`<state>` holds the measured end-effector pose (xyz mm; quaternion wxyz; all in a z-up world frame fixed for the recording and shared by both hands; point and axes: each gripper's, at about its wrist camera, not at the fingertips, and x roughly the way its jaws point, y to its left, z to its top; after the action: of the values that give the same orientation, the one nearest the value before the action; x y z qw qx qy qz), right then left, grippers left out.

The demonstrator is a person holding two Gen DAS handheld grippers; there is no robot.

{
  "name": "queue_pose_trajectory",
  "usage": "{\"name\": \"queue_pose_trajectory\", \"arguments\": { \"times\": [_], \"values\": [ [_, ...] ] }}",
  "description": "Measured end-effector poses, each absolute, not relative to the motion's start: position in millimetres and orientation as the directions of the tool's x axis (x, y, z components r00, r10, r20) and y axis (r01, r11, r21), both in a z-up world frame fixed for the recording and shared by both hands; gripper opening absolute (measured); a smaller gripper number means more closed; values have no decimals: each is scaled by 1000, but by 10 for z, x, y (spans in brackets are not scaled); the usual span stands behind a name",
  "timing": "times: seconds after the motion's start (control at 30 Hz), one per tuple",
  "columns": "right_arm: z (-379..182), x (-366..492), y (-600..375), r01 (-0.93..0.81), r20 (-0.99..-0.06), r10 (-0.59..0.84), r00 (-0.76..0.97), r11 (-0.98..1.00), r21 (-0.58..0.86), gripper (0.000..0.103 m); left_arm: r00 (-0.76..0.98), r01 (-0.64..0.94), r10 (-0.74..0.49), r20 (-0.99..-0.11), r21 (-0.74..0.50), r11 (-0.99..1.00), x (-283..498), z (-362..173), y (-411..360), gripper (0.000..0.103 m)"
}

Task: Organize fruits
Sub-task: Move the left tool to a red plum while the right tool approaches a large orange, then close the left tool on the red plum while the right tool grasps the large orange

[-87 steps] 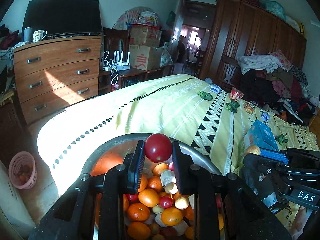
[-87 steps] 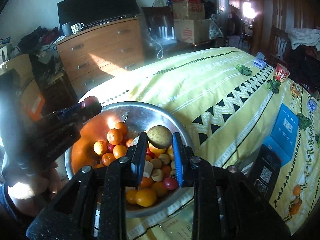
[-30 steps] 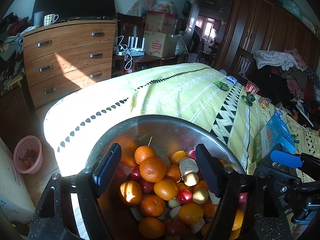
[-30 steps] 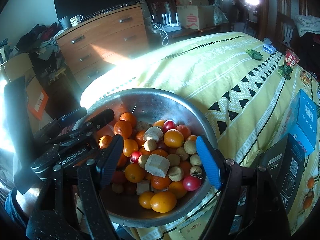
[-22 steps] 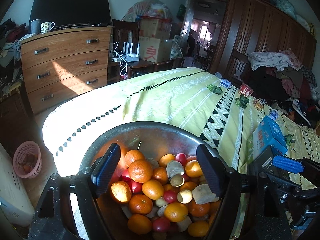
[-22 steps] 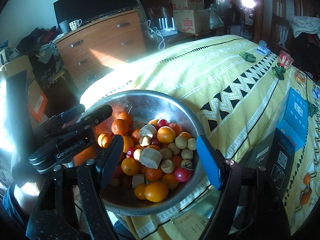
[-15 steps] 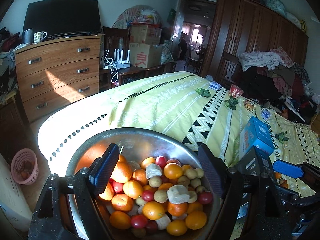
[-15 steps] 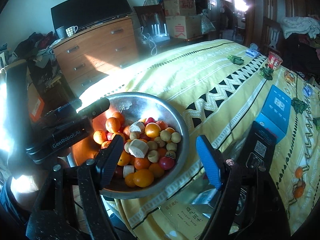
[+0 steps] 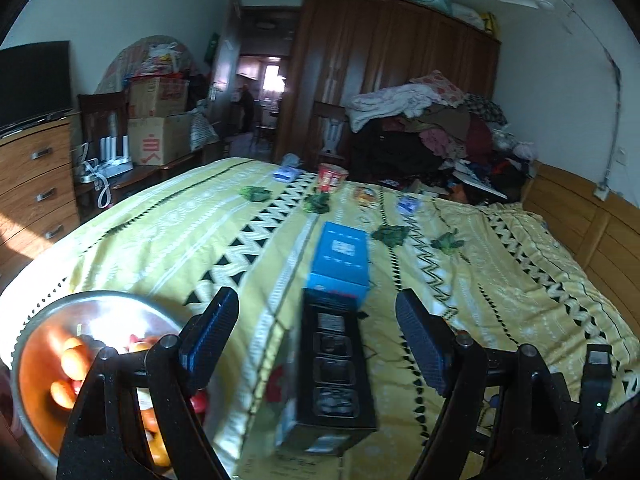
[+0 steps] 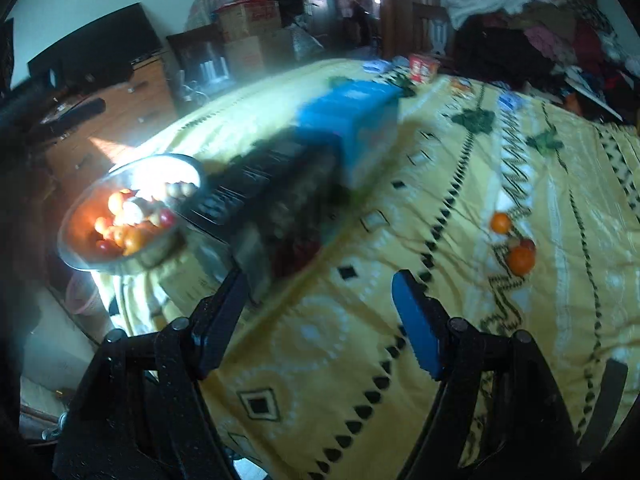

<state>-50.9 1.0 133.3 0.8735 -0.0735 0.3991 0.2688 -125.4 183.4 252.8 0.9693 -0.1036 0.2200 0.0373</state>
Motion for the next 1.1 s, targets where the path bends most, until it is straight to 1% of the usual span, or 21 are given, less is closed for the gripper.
{"name": "queue_pose_trajectory", "arguments": {
  "times": [0.03,0.1,0.17,0.23,0.3,0.47,0.6,0.87,1.07,1.1],
  "values": [
    [1253,-459,-174,-495,-749,390,536,864,96,70,898,-75,-10,-440,-175,982,-1170,2515,1645,82],
    [1144,-374,-482,-439,-766,362,532,891,117,66,887,-9,-70,-456,-168,986,-1012,2453,1320,82],
    [1077,-291,-738,-389,-772,341,537,912,133,64,862,52,-135,-489,-179,982,-817,2313,1018,82],
    [992,-137,-962,-345,-777,323,541,927,145,62,834,85,-167,-526,-178,980,-644,2138,789,82],
    [903,43,-1115,-313,-783,311,539,937,157,62,797,97,-189,-574,-187,977,-443,1933,613,82],
    [639,604,-1345,-290,-800,299,519,943,164,62,719,80,-191,-669,-194,978,1,1404,483,82],
    [472,1027,-1429,-290,-806,295,513,943,160,62,674,46,-176,-718,-197,979,317,1081,405,82],
    [368,1552,-1553,-310,-780,393,487,913,266,62,635,45,-180,-751,-197,979,625,698,184,82],
    [182,1686,-1442,-330,-806,377,457,913,241,62,630,53,-189,-753,-201,978,827,582,81,82],
    [156,1697,-1446,-324,-807,373,458,915,240,59,631,53,-191,-752,-204,978,870,577,74,80]
  ]
}}
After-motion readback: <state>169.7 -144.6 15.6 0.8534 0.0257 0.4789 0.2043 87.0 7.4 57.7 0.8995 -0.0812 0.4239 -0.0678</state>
